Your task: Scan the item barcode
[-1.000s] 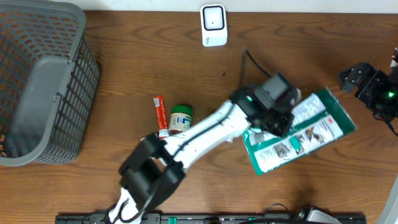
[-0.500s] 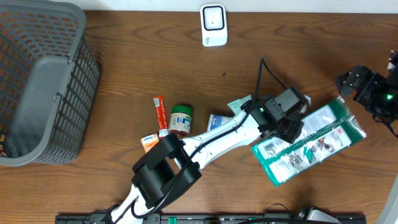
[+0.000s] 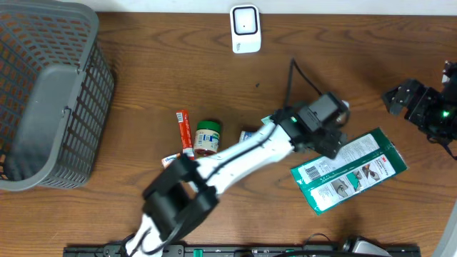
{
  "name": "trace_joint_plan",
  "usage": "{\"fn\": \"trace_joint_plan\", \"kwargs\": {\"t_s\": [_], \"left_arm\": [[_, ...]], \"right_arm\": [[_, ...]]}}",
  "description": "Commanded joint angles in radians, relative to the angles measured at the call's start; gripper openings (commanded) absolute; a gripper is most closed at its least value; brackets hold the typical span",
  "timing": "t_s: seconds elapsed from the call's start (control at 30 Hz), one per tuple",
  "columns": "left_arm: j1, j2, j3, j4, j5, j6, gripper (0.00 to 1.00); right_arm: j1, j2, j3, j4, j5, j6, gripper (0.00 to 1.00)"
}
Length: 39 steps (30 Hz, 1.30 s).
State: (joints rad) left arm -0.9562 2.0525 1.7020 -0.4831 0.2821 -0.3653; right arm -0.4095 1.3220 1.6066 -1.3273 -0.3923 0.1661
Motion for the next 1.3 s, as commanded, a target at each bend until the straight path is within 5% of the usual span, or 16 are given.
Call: {"fn": "trace_joint_plan", "kwargs": {"t_s": [0.0, 0.1, 0.13, 0.17, 0.37, 0.67, 0.77, 0.9, 1.07, 1.27], "left_arm": [[0.077, -0.196, 0.028, -0.045, -0.014, 0.016, 0.7], [0.168, -0.315, 0.028, -0.146, -0.014, 0.017, 0.44], [0.203, -0.351, 0.028, -0.182, -0.014, 0.017, 0.19], [0.242, -0.385, 0.028, -0.22, -0.014, 0.017, 0.08], [0.515, -0.556, 0.028, -0.418, -0.014, 0.034, 0.08], [0.873, -0.674, 0.028, -0.595, -0.163, 0.084, 0.26], [0.957, -0.674, 0.028, -0.636, -0.215, 0.084, 0.46], [1.02, -0.671, 0.024, -0.663, -0.215, 0.084, 0.47], [1.023, -0.671, 0.023, -0.69, -0.216, 0.084, 0.59], [1.022, -0.666, 0.021, -0.701, -0.153, 0.084, 0.63]], "right_arm": [[-0.009, -0.002, 0.014, -0.031, -0.005, -0.014, 0.92], [-0.007, -0.002, 0.012, -0.079, -0.005, -0.015, 0.92], [-0.003, -0.002, 0.01, -0.092, -0.005, -0.019, 0.92], [0.003, -0.002, 0.005, -0.104, -0.005, -0.032, 0.93], [0.07, -0.002, -0.071, -0.101, -0.001, -0.071, 0.95], [0.177, -0.002, -0.355, 0.067, -0.018, -0.071, 0.93], [0.236, -0.002, -0.446, 0.158, -0.017, -0.07, 0.89], [0.319, -0.002, -0.545, 0.29, -0.018, -0.069, 0.91], [0.359, -0.002, -0.584, 0.378, -0.019, -0.063, 0.94], [0.359, 0.006, -0.587, 0.458, -0.021, -0.058, 0.83]]}}
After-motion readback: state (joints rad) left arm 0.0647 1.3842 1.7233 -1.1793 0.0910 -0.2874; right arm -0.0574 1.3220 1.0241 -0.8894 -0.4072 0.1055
